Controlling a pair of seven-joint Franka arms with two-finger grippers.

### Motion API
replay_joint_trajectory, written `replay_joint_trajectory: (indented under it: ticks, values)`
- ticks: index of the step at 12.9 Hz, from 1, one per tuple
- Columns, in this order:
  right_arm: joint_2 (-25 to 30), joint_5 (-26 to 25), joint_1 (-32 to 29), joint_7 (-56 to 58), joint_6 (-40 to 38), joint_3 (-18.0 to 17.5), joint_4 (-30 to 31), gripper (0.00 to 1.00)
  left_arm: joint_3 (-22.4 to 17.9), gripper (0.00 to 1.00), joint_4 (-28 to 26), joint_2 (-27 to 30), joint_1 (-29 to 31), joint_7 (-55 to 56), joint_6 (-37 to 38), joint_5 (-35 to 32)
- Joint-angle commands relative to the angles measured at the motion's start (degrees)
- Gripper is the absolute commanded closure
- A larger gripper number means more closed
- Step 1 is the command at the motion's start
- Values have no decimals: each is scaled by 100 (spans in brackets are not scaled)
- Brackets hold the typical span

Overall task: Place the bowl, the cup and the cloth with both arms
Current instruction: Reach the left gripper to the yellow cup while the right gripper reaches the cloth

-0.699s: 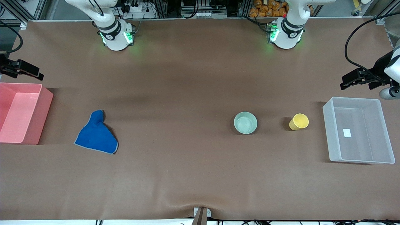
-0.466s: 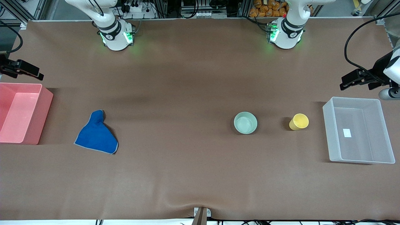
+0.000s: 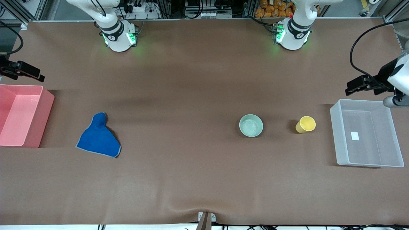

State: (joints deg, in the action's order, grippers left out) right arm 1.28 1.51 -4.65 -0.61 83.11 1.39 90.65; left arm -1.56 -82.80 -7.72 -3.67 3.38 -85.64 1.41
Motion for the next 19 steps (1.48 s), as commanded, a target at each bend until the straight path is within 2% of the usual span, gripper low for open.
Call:
replay_joint_trajectory:
  ticks: [1, 3, 6, 8, 11, 15, 19]
  values:
    - [-5, -45, 26, 8, -67, 10, -56, 0, -2, 0, -444, -37, 51, -56, -529, 114]
    - [-5, -45, 26, 8, -67, 10, -56, 0, -11, 0, -990, 7, 60, -56, -1128, 123]
    - [-49, -45, 35, 8, -67, 10, -56, 0, -19, 0, -1465, -63, 120, -56, -1533, 88]
    - [-258, 16, 78, 8, -23, 1, -65, 0, -20, 0, -1965, -72, 156, -30, -2068, 114]
    - [-934, 34, 272, -18, 223, 1, -178, 0, -54, 0, -2748, -133, 183, -21, -2991, 105]
    - [-2217, 25, 246, -9, 565, 1, -502, 0, -46, 0, -2873, -589, 183, -4, -3458, 105]
    - [-3273, 43, 272, -27, 2154, 1, -750, 0, -55, 0, -3399, -818, 209, 14, -4441, 105]
